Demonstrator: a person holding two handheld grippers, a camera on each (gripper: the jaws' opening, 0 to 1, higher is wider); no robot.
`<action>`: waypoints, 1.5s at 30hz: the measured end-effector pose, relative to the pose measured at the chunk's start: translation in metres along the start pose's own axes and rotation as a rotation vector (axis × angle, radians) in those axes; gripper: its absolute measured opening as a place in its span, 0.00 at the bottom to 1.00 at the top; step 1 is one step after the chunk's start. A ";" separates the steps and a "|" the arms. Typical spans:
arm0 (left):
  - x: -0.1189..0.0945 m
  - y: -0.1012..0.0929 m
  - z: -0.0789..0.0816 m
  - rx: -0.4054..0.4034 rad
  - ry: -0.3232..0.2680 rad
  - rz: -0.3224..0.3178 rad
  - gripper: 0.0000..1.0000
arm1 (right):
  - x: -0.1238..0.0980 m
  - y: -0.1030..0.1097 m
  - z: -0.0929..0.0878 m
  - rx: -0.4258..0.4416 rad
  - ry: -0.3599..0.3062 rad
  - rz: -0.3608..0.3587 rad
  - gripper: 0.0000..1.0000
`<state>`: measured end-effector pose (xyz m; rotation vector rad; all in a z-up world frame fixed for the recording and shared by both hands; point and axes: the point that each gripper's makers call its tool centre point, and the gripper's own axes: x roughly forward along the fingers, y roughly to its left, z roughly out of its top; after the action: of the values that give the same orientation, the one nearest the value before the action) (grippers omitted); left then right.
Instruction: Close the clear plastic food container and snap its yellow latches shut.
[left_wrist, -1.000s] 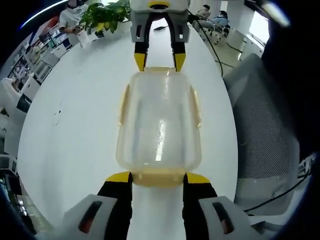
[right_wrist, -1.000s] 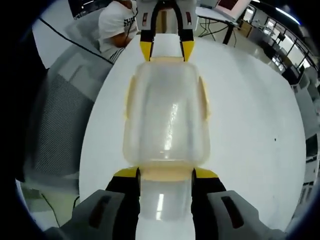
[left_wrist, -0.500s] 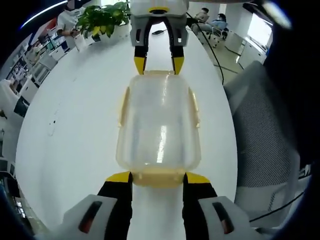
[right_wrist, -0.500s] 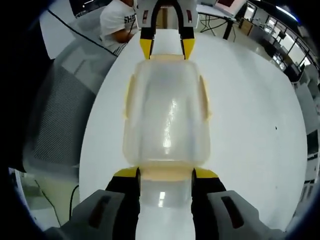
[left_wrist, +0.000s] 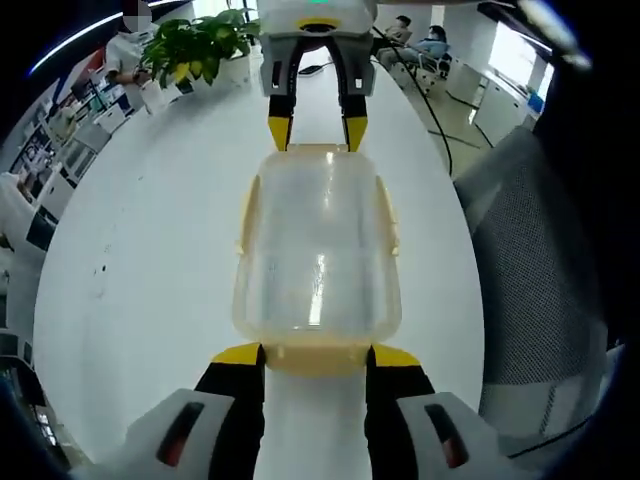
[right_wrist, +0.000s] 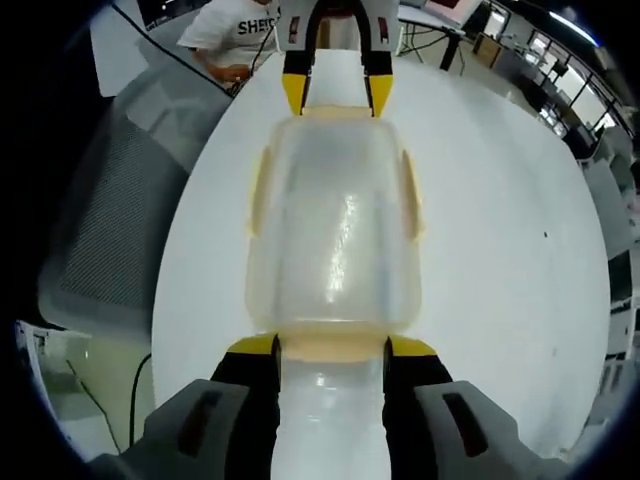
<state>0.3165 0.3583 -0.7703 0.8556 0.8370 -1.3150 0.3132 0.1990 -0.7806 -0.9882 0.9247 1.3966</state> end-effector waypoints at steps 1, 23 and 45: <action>0.001 0.000 0.001 -0.001 0.001 -0.002 0.33 | 0.000 0.001 -0.001 -0.002 -0.001 -0.001 0.36; 0.029 -0.001 0.048 0.004 -0.021 -0.025 0.33 | -0.014 0.004 -0.053 0.026 0.027 -0.001 0.36; 0.043 -0.002 0.052 -0.016 -0.018 -0.045 0.33 | -0.013 0.004 -0.066 0.035 0.017 -0.006 0.37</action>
<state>0.3190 0.2925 -0.7855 0.8152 0.8564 -1.3518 0.3130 0.1323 -0.7910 -0.9771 0.9550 1.3644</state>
